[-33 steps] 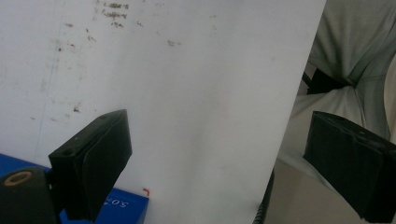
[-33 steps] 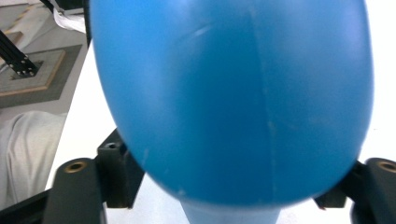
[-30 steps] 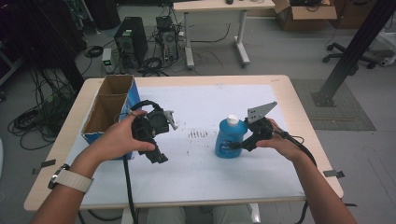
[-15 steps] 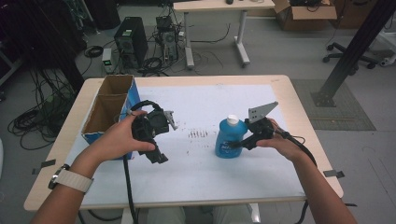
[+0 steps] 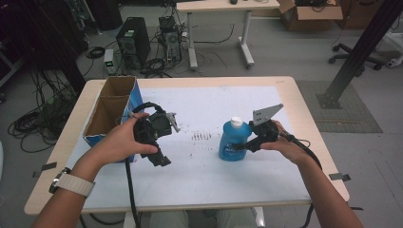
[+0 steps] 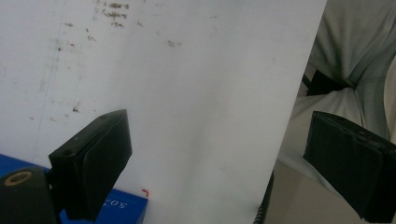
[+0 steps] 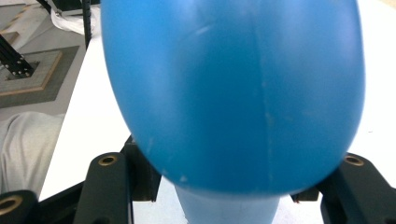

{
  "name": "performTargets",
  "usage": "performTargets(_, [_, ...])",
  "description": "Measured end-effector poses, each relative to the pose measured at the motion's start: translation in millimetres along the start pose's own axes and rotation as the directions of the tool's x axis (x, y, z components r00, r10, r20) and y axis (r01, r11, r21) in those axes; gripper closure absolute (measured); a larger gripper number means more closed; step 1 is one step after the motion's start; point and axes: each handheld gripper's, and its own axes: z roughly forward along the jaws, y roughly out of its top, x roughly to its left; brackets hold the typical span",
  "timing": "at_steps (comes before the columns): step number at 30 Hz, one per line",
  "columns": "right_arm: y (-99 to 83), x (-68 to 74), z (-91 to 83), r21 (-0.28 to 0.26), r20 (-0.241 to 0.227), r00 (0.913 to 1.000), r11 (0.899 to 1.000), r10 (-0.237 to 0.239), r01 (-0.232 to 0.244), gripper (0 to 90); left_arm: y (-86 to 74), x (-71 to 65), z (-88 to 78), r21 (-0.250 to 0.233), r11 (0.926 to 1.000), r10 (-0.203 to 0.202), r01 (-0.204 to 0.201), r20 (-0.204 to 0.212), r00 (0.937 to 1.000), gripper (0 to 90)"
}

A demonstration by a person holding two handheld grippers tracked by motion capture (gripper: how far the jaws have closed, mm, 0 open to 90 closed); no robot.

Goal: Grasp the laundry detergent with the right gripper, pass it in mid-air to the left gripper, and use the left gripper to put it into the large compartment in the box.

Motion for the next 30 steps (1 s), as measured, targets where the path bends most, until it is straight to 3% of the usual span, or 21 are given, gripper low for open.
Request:
performTargets(8, [5.0,2.0,-5.7,0.002,0.003,1.0,1.0,0.008,-0.008,42.7,-0.9,-0.8,-1.9,-0.006,1.0,-0.003,0.003,-0.004,1.0,7.8])
performTargets(11, [12.0,6.5,-11.5,-0.009,0.008,1.0,1.0,-0.006,0.006,42.8,-0.8,-1.6,-4.2,-0.011,0.9999,-0.004,0.004,-0.009,1.0,7.8])
performTargets(18, [27.6,16.5,-20.8,-0.029,0.001,0.9999,0.999,0.015,-0.015,43.0,2.3,-5.7,-11.1,-0.026,0.9996,0.004,-0.004,-0.024,0.9997,7.8])
performTargets(24, [38.4,25.7,-26.9,-0.037,0.004,1.0,0.999,-0.003,0.003,43.1,6.5,-10.2,-20.7,-0.029,0.9994,0.016,-0.017,-0.043,0.999,7.8])
performTargets(30, [54.0,39.6,-37.0,0.009,-0.003,1.0,1.0,0.006,-0.006,43.2,12.8,-16.3,-32.5,-0.047,0.9985,0.024,-0.026,-0.056,0.9981,7.8])
